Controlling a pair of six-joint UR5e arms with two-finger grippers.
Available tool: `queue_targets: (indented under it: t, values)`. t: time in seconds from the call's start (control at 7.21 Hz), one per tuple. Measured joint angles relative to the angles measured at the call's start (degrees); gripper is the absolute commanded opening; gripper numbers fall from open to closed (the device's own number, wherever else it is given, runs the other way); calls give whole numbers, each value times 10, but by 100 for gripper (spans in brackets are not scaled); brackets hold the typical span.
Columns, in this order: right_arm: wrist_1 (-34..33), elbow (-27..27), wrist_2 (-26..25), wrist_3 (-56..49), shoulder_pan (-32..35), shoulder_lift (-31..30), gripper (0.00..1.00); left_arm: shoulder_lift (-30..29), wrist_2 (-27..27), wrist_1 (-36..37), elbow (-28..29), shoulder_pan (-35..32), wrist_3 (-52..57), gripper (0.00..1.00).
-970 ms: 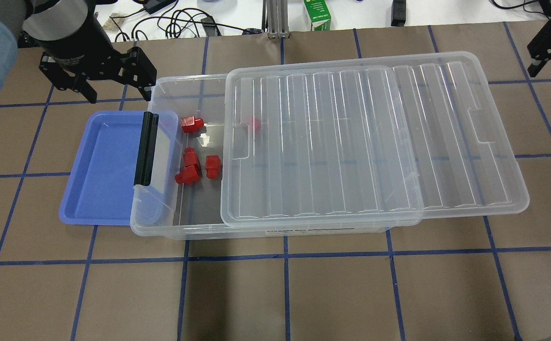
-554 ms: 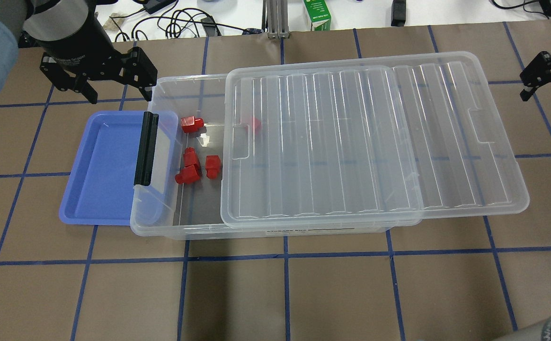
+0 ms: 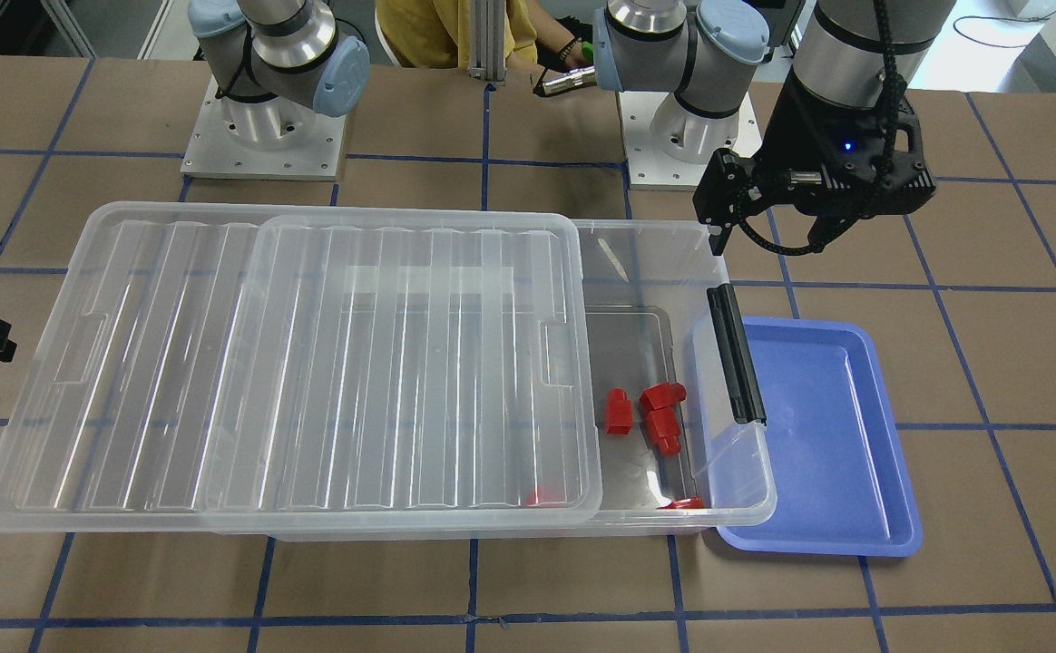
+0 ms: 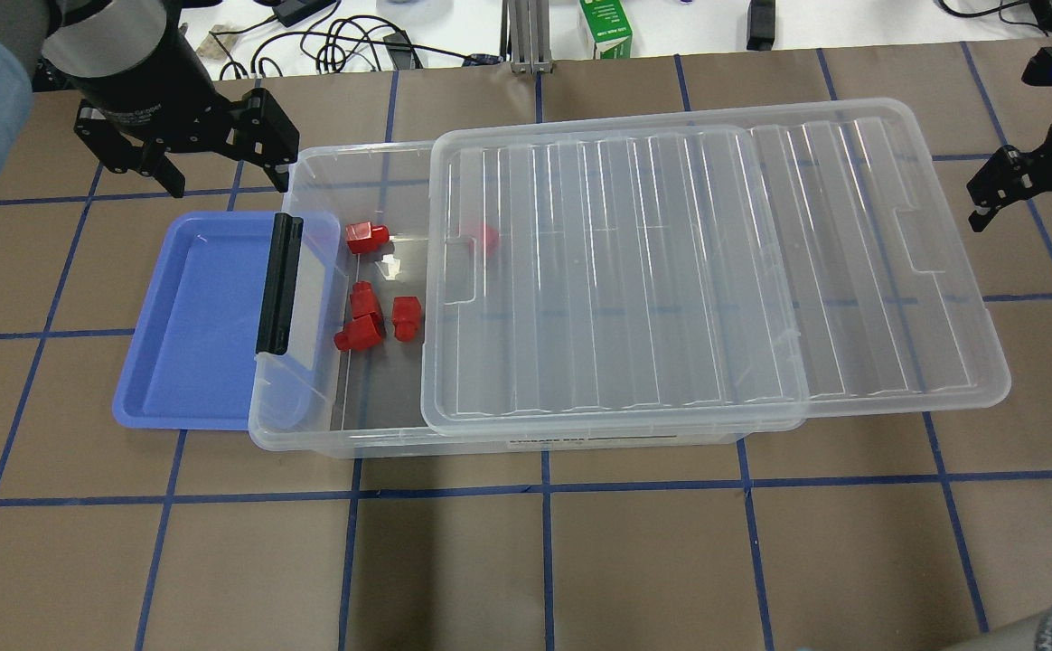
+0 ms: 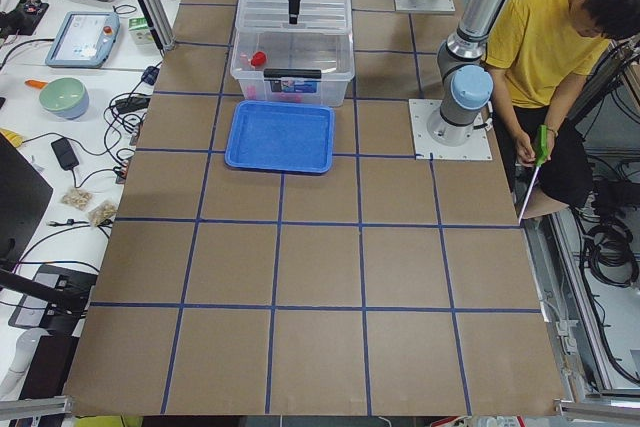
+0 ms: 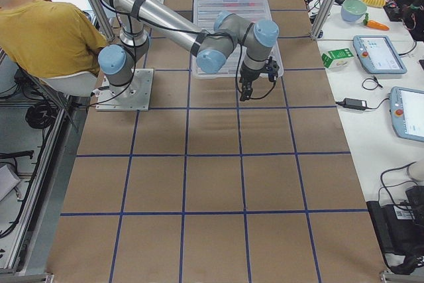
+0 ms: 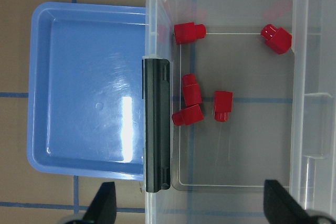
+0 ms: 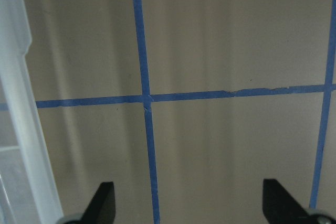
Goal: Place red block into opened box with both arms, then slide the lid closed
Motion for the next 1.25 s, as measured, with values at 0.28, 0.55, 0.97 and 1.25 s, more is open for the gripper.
queue_targets:
  t: [0.28, 0.55, 0.97, 1.25]
  values:
    - [0, 8, 4, 6, 6, -2, 100, 0, 0, 1, 0, 0, 0, 100]
    - [0, 11, 6, 29, 25, -8, 100, 0, -1, 1, 0, 0, 0, 100]
    - [-1, 30, 7, 77, 65, -21, 100, 0, -2, 1, 0, 1, 0, 100]
    - [-1, 32, 8, 111, 95, -24, 100, 0, -2, 1, 0, 1, -1, 100]
